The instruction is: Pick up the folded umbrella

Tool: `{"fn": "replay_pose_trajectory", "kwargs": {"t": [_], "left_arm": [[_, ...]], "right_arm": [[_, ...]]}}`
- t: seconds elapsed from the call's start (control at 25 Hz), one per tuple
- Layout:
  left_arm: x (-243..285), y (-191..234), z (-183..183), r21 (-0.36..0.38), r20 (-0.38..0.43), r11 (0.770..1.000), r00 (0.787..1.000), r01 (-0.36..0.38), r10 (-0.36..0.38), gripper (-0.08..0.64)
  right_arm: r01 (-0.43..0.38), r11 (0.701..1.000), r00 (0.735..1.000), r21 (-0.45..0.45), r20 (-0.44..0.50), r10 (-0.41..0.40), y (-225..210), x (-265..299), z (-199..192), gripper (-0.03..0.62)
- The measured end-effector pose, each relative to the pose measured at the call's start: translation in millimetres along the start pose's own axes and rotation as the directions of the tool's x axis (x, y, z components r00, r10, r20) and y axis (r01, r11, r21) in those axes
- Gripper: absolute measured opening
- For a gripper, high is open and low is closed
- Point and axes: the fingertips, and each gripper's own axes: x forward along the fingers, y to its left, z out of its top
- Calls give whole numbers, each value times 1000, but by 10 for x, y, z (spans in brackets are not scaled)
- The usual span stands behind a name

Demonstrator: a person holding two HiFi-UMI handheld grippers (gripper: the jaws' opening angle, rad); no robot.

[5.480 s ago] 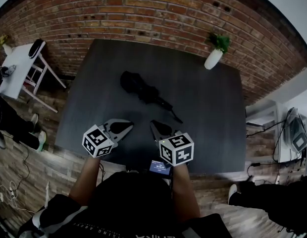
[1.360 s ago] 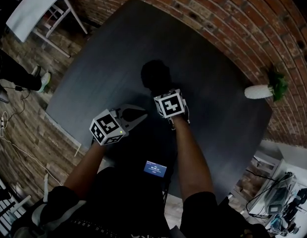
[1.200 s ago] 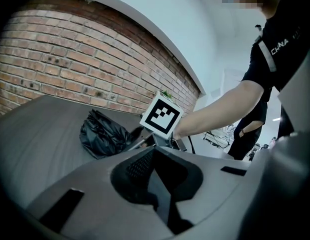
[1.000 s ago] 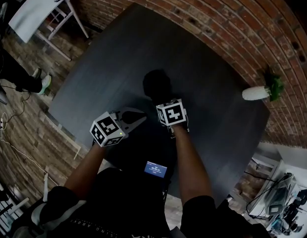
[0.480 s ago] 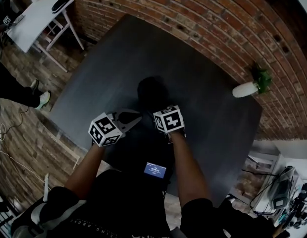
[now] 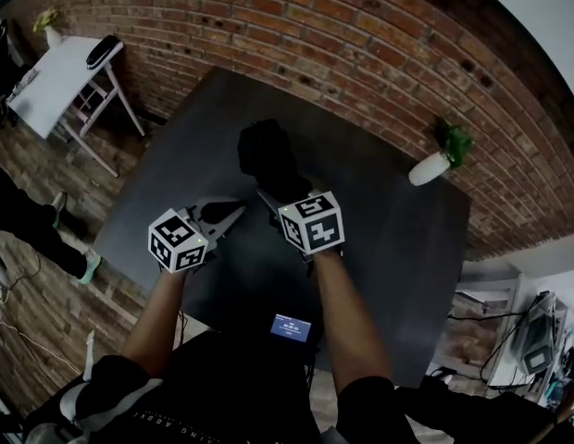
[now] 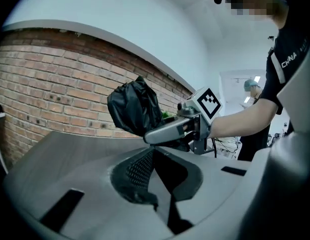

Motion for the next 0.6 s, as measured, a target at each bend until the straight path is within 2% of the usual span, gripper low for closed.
{"fn": "replay_pose_trajectory", "kwargs": {"t": [0.12,0.28,0.44,0.6], "left_arm": [[-60,-69,175,40,21,999,1000,14,-15,3],[-114,-241,333,85,31,995,998,57,-60,3],[-267,-364,403,120,40,989,995,88,-93,3],[-458,-429,438,138,65,985,991,108,-118,3]], "right_arm": [[9,1000,994,-8,112,-8,70,-236,349,293],[13,1000,971,-6,239,-11,227,-588,663,293],[29,1000,940,9,340,-31,440,-921,812,293],[56,996,907,63,414,-78,625,-1166,817,293]]}}
